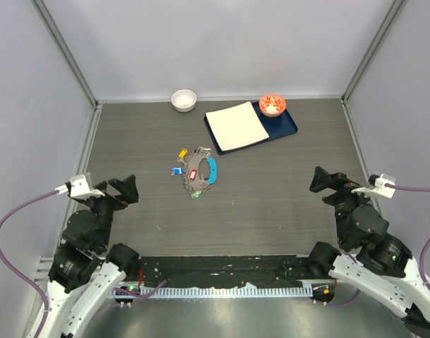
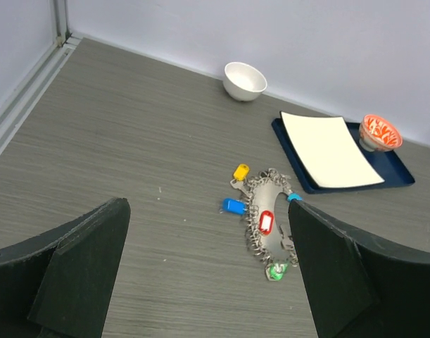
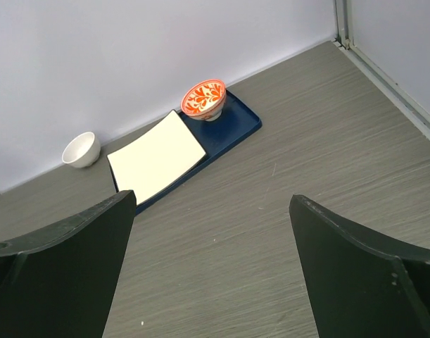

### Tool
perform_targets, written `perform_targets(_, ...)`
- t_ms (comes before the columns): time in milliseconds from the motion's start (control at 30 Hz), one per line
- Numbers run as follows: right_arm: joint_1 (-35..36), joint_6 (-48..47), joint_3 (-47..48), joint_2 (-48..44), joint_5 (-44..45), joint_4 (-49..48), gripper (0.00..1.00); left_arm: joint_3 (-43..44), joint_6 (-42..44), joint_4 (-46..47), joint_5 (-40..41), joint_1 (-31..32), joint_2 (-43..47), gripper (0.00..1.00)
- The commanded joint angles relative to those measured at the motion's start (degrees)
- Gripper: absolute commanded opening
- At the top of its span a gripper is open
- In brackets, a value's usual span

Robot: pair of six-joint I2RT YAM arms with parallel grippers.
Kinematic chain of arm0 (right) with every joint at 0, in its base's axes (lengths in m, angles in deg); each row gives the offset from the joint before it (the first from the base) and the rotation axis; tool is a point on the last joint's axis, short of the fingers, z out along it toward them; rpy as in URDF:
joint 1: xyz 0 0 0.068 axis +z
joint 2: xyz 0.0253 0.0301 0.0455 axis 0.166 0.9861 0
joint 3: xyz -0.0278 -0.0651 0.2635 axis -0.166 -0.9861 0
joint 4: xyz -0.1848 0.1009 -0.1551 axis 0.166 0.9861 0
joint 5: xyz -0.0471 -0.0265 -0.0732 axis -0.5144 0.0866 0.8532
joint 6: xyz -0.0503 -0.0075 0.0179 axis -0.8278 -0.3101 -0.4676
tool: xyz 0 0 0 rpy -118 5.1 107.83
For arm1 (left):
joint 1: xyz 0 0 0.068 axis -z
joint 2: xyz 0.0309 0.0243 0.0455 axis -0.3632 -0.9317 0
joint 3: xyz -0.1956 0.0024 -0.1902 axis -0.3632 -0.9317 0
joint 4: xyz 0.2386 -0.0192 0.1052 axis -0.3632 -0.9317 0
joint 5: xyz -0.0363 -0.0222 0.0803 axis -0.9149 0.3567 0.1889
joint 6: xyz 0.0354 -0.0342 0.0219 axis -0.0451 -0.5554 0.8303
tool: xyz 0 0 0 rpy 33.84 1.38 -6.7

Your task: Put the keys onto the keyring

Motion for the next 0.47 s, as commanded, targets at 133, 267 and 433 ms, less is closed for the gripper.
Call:
perform_targets(133, -0.04, 1.53, 1.24, 0.26, 2.27, 2.05, 0.98, -0.97, 1.89, -0.19, -0.35, -0.21, 0.99, 1.00)
perform_targets(267, -0.04, 1.52, 1.24, 0.08, 2.45, 2.05, 0.99, -1.49, 1.89, 0.16, -0.44, -0.30, 1.86, 1.00)
perform_targets(433, -0.04, 1.70, 1.06, 0.43, 2.45, 1.97, 0.99, -1.76, 1.98, 0.34, -0.79, -0.38, 2.57, 1.00)
